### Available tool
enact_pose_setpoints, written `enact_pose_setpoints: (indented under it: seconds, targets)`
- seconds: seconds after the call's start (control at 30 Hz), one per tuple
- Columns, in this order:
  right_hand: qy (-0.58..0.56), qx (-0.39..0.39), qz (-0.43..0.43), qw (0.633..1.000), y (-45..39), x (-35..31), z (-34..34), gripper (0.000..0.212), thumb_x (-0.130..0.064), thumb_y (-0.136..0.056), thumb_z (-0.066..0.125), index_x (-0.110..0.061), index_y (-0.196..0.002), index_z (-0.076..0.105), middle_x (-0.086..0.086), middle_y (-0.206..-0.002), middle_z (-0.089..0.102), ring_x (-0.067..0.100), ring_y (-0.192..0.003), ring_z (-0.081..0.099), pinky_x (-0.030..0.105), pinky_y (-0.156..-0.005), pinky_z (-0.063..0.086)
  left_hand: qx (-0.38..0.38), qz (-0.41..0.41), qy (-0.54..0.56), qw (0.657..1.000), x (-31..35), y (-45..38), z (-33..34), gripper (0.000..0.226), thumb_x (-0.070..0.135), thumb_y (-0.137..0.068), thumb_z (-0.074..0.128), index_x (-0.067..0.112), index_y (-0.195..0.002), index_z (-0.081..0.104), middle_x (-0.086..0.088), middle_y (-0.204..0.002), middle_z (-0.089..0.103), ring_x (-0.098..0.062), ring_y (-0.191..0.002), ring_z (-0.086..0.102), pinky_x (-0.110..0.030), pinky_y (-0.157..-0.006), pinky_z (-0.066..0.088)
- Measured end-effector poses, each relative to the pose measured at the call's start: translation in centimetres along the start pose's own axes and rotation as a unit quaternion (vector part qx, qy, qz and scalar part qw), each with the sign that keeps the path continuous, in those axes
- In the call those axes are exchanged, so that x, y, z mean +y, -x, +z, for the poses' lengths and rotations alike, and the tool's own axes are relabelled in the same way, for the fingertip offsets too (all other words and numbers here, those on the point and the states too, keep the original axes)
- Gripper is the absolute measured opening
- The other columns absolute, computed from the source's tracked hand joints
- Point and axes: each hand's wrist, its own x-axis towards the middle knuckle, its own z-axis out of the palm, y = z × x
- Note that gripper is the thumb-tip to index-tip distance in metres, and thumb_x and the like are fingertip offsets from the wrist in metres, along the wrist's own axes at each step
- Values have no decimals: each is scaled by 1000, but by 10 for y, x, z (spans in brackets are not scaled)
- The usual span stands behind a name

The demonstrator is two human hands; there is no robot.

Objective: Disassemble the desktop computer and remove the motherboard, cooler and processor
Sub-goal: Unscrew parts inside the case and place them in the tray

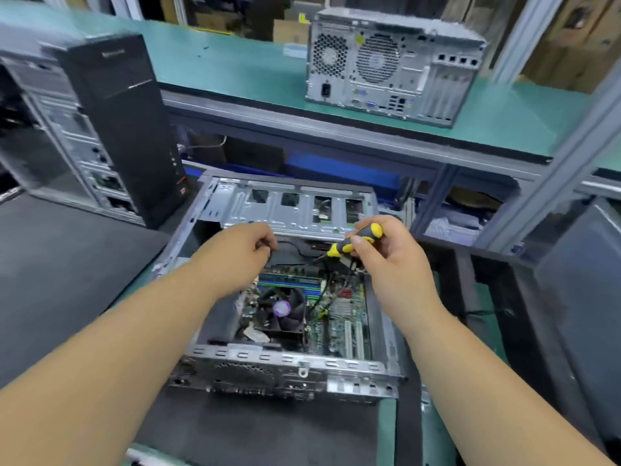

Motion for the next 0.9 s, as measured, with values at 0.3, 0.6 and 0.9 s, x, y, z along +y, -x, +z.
enact_pose_setpoints:
  seconds: [0.3,0.6,0.9]
  targets:
    - [166,-90,-30,982,-51,-15,92,8,-29,-90,64,-30,-95,58,-6,-84,63,17,-78,61,39,-73,52,-271,5,-189,944,-37,-60,-23,28,17,-93,47,25,-110,68,2,-121,62,-17,-103,55,-27,-90,43]
    - [256,-126,-60,957,-55,6,139,12,-35,-90,63,-25,-94,57,-8,-70,52,17,-69,51,30,-56,37,-426,-66,-179,885,-69,-90,6,32,26,-90,60,13,-119,67,-7,-120,64,-24,-105,59,-42,-103,43]
    - [266,-178,-90,943,-53,17,149,15,-31,-92,64,-23,-102,58,-10,-76,53,18,-74,52,33,-63,44,-428,-39,-251,867,-76,-102,11,23,33,-94,55,18,-111,62,0,-101,57,-24,-101,55,-40,-97,45]
